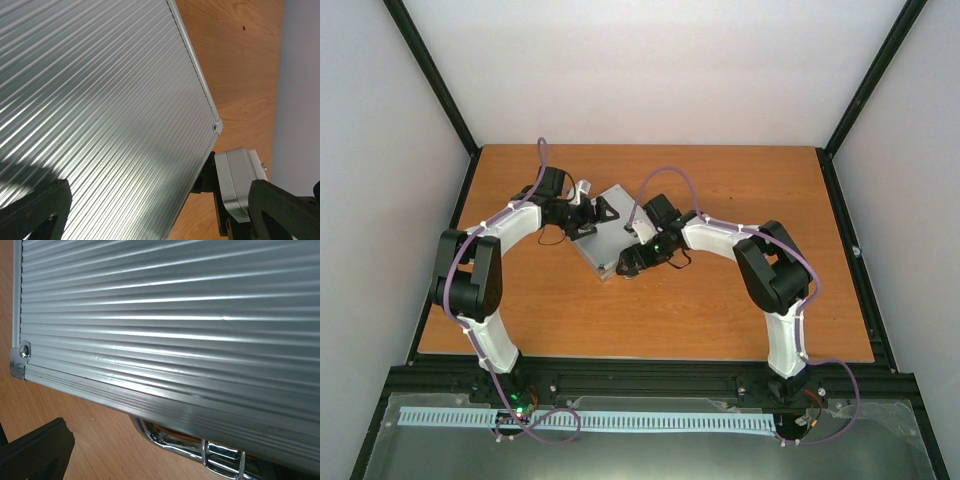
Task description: Pack up texas hold em set
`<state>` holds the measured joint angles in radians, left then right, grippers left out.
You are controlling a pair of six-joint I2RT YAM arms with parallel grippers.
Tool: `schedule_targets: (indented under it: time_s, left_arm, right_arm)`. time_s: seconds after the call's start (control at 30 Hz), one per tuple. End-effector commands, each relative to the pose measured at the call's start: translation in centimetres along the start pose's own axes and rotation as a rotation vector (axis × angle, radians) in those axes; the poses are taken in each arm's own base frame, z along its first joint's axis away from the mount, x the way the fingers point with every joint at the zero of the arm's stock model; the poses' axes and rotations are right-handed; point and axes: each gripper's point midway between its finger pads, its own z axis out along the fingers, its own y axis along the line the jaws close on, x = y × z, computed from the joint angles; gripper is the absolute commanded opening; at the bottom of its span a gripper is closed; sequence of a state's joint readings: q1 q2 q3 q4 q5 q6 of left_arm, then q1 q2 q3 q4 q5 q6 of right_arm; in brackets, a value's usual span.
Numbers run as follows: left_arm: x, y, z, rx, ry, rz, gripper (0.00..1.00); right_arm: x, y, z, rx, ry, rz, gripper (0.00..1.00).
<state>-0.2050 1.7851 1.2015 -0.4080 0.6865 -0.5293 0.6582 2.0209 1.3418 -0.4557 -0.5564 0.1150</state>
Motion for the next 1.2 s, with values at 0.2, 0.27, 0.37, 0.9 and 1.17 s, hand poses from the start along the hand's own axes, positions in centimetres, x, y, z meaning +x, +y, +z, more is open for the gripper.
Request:
schedule_targets:
  time_s: [0.2,0.27,0.37,0.9,1.17]
  left_arm:
    - [0.8,1.2,0.6,-0.025,0.038,-0.007,1.00]
    - [0.9,1.3,0.6,-0.027,0.038,-0.008,1.00]
    - [1.1,1.4,0.7,-0.028,0.043,-0.011,1.00]
    - [1.4,1.7,0.7,-0.033,0.050,-0.013,1.00]
    - [1.4,2.0,1.1,-0.034,0.052,-0.022,1.00]
  right_arm:
    - [0.9,1.4,-0.5,-0.163,0.063,0.041,1.00]
    - [0.9,1.8,-0.7,-0.246,0.067,0.066,1.00]
    - [1.1,2.1,-0.4,-0.363,0.090,0.103,1.00]
    - [0.9,2.7,-1.8,-0.625,0.104,0.156,1.00]
    - [0.0,4.3,-3.8,-0.853,0.071,0.155,1.00]
